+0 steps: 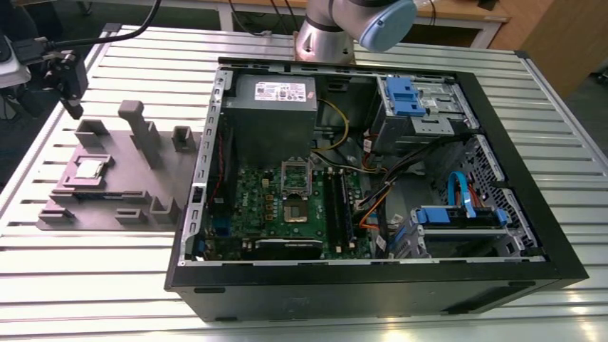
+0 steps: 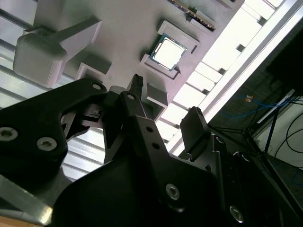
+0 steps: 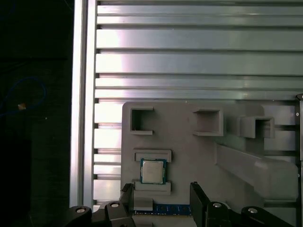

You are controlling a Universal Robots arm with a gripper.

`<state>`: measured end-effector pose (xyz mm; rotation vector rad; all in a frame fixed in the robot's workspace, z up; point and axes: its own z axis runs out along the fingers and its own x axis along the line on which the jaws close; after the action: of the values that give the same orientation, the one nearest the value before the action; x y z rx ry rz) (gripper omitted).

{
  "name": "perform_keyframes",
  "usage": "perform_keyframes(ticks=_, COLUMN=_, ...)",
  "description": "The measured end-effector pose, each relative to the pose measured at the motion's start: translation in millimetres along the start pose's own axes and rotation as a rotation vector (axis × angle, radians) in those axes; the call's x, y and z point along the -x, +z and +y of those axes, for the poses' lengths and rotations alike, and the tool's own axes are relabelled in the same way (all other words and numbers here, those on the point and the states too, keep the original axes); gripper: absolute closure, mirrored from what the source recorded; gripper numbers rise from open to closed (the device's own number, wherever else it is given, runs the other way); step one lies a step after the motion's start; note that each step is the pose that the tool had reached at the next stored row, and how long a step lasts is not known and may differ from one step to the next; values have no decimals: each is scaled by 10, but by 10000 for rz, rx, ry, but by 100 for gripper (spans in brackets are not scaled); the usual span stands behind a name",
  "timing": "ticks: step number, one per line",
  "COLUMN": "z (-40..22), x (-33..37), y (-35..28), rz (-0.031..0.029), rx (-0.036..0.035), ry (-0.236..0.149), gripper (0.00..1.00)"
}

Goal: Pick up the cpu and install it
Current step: 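Pick up the cpu and move it towards the insertion slot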

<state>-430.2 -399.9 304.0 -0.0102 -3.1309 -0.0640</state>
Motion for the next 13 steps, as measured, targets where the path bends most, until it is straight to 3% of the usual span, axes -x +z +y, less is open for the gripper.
perform_keyframes(ticks=13, z=-1, x=0, y=30, rz=0, rx=0, ry=0, gripper=41)
